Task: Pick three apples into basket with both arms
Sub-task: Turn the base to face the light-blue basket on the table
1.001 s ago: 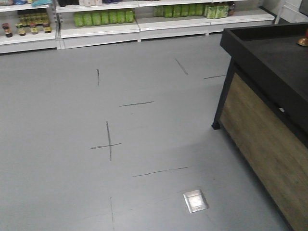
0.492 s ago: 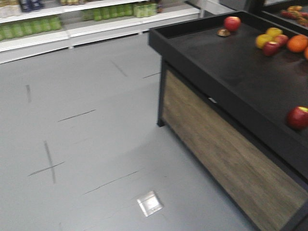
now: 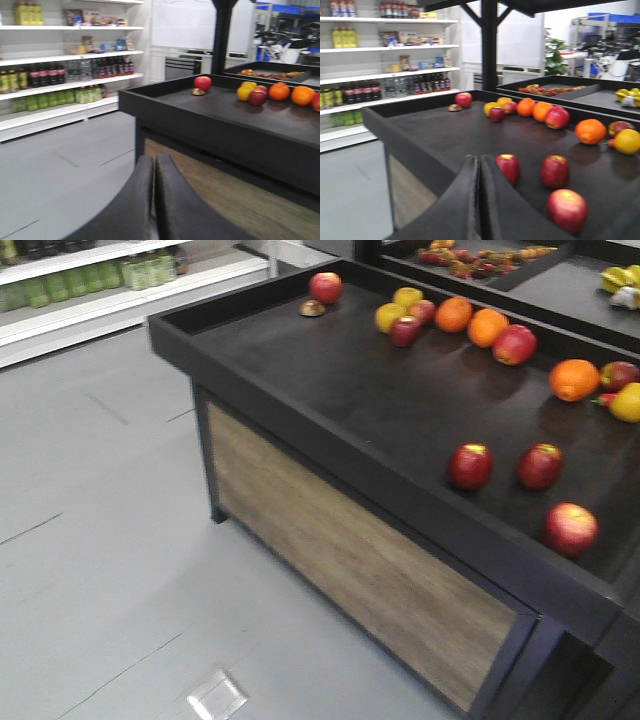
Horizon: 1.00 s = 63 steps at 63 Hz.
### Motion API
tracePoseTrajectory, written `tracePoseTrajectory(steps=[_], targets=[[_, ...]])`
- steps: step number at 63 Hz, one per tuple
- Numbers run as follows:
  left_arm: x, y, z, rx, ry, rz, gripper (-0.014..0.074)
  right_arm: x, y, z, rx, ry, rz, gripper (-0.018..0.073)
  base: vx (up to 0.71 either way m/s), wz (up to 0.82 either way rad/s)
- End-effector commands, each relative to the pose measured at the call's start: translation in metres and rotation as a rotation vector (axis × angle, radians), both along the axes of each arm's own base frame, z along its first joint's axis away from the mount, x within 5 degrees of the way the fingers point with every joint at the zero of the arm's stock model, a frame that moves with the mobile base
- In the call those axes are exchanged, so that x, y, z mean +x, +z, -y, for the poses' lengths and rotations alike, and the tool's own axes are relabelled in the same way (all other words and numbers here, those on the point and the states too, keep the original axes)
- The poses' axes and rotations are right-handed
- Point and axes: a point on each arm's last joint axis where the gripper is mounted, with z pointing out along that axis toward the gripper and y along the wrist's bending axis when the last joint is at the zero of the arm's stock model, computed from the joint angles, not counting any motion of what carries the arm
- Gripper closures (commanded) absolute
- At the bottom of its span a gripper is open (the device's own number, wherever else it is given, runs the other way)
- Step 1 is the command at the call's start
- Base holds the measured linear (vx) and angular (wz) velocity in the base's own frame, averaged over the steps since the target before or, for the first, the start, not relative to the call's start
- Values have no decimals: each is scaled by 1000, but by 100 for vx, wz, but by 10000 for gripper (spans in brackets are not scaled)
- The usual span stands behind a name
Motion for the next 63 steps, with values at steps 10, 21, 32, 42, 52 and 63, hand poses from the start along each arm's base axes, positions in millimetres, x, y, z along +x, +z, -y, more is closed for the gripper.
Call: tracePoseTrajectory(steps=[10, 21, 32, 42, 52, 63], targets=[[0, 0, 0, -11, -4, 66, 603, -1, 2, 0, -6, -1, 67, 568, 13, -48], [0, 0, 0, -11, -4, 66, 603, -1, 2, 0, -6, -1, 67, 568, 13, -50], [0, 0, 0, -11, -4, 66, 603, -1, 2, 0, -6, -1, 67, 568, 14, -53], [0, 0, 0, -11, -4, 66, 603, -1, 2, 0, -6, -1, 67, 568, 14, -53], [0, 0, 0, -11, -4, 66, 603, -1, 2, 0, -6, -1, 67, 568, 13, -52], [0, 0, 0, -11, -4, 66, 603, -1, 2, 0, -6, -1, 67, 568, 13, -49]])
